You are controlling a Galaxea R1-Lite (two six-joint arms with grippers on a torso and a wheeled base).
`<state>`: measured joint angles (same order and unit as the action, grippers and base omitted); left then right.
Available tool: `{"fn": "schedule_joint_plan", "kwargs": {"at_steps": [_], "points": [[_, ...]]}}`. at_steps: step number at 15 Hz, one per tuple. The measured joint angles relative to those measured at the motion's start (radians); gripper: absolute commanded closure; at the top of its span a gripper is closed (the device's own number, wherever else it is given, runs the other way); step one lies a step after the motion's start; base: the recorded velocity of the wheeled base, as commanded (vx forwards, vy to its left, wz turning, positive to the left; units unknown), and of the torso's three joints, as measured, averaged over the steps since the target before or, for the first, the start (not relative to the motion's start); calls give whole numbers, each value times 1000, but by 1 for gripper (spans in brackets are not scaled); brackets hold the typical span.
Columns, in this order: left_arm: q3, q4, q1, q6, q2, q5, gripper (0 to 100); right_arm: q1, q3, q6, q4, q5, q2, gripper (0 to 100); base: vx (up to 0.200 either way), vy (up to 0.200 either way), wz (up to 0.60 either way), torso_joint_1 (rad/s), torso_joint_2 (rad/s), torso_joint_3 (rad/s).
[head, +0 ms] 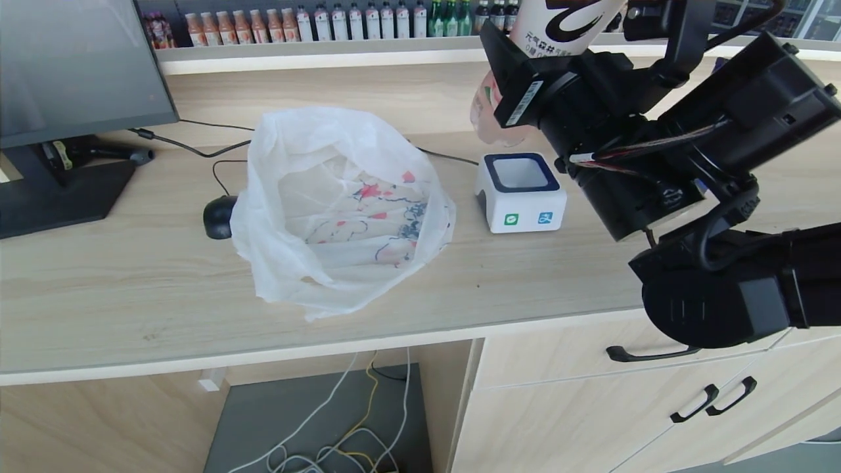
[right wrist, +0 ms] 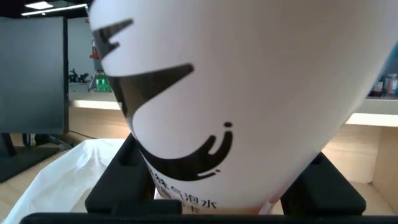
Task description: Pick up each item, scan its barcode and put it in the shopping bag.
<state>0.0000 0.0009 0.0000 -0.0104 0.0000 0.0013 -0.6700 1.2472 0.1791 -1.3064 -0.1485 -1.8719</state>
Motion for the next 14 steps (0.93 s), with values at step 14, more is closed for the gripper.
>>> {"fn": "schedule_joint_plan", "kwargs": {"at_steps": [14], "points": [[0, 0, -1, 0, 0, 0, 0, -115, 13, 9, 37, -38, -47, 100, 0, 71, 0, 2, 1, 2]]}}
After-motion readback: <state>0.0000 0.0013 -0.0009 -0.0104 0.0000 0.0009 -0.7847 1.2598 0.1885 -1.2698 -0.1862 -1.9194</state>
